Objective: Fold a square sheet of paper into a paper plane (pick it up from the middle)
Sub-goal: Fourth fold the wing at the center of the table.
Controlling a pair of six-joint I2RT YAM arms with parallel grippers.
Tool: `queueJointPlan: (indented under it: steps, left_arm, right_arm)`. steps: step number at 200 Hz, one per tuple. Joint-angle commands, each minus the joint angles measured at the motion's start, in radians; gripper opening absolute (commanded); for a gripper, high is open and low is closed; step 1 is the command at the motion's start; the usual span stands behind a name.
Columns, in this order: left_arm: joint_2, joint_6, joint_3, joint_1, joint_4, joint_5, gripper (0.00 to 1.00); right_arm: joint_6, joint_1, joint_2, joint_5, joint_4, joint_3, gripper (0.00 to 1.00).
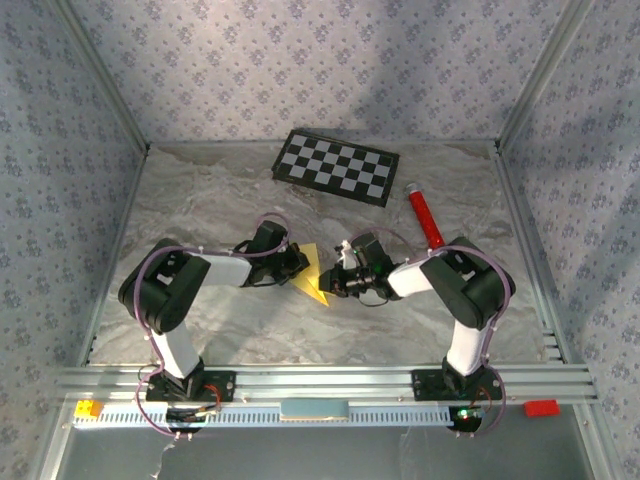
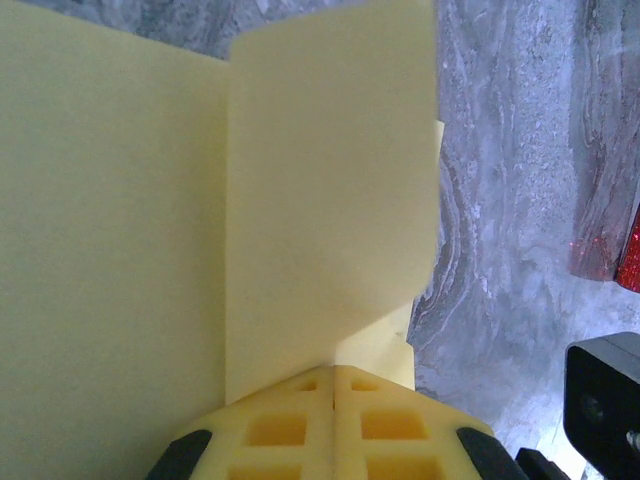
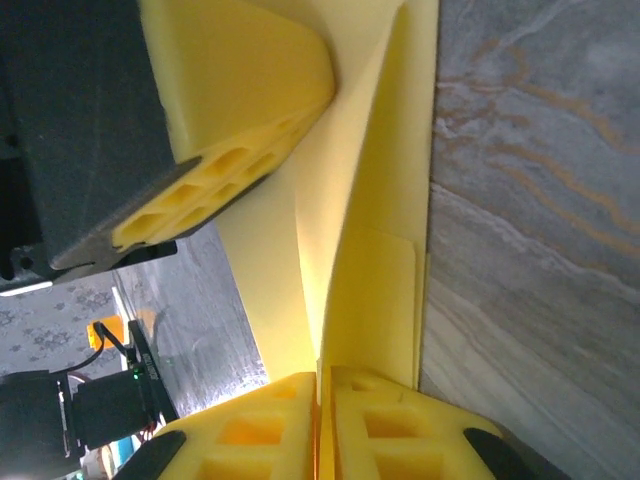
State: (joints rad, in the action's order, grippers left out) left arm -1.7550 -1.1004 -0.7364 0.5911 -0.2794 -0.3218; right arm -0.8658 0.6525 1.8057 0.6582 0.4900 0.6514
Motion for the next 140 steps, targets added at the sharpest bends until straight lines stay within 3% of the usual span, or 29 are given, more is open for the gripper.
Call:
queueJointPlan:
  steps: [1,97,140]
  left_arm:
    - [-0.018,0.026,-0.011,0.003,0.047,0.012,0.04]
    - [-0.029,0.024,-0.015,0.003,0.042,0.0,0.03]
    - [-0.028,0.024,-0.014,0.003,0.042,-0.001,0.03]
  right_arm:
    - [0.028,0.007,-0.024,-0.029,-0.157,-0.03,0.13]
    - [0.005,0.009,-0.019,-0.014,-0.137,-0.087,0.1]
    - [0.026,0.011,-0.072,-0.016,-0.205,-0.08,0.14]
